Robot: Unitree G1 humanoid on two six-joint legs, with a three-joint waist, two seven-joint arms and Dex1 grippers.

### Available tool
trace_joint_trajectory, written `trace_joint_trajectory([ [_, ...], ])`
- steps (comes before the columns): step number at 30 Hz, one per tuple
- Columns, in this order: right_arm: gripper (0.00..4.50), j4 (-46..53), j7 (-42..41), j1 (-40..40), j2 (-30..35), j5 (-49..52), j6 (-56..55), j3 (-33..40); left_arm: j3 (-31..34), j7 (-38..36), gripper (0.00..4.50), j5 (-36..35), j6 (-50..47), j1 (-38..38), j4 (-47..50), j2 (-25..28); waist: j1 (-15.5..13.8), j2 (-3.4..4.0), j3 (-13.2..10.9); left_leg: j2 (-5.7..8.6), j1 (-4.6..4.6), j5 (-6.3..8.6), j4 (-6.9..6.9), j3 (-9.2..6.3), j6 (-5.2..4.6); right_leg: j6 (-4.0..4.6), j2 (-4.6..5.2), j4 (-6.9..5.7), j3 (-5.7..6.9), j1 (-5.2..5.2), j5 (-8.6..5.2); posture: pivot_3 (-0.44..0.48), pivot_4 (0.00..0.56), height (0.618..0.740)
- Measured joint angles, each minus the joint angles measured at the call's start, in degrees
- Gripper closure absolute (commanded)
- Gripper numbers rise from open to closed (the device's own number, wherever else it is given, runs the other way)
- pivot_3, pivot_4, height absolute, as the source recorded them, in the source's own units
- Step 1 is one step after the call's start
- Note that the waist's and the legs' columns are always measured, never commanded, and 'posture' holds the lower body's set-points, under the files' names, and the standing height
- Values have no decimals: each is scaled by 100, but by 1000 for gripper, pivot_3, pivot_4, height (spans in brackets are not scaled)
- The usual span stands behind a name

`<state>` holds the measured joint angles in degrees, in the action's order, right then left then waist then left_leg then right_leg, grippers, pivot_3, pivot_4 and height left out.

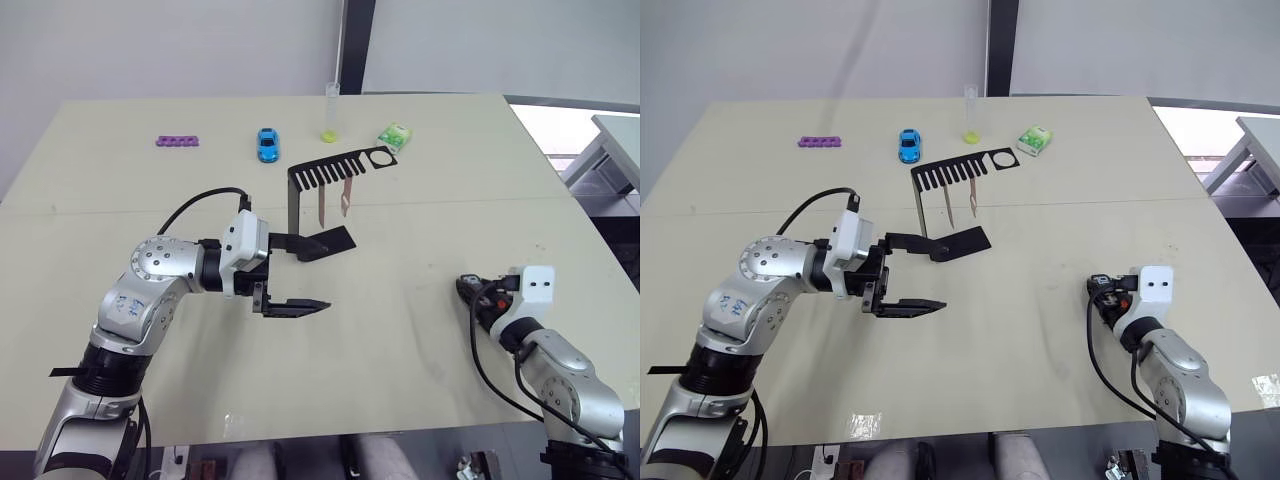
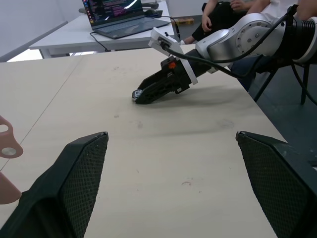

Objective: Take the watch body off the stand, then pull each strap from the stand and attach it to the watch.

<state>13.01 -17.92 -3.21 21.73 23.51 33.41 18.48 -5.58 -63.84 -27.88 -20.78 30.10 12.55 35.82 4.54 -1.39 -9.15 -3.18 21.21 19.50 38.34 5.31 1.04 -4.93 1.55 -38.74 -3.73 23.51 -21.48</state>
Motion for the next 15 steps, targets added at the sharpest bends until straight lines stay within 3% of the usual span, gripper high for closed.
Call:
trace_joint_trajectory([
  [2,2906,-2,-3,2,8,5,0,0,0,0,0,0,0,0,0,0,-1,0,0,0,0,0,2,0,0,0,0,-1,1,0,0,0,150,740],
  [8,61,-2,-80,37,89,116,-19,33,0,-1,0,1,0,11,-9,0,-10,0,0,0,0,0,5,-1,0,0,0,-3,2,-1,0,0,150,740],
  [15,61,563,-229,559,504,599,404,408,169,101,0,-5,-80,-187,4,76,-75,0,0,0,1,2,9,0,-3,0,1,-3,-1,-1,0,0,150,740],
])
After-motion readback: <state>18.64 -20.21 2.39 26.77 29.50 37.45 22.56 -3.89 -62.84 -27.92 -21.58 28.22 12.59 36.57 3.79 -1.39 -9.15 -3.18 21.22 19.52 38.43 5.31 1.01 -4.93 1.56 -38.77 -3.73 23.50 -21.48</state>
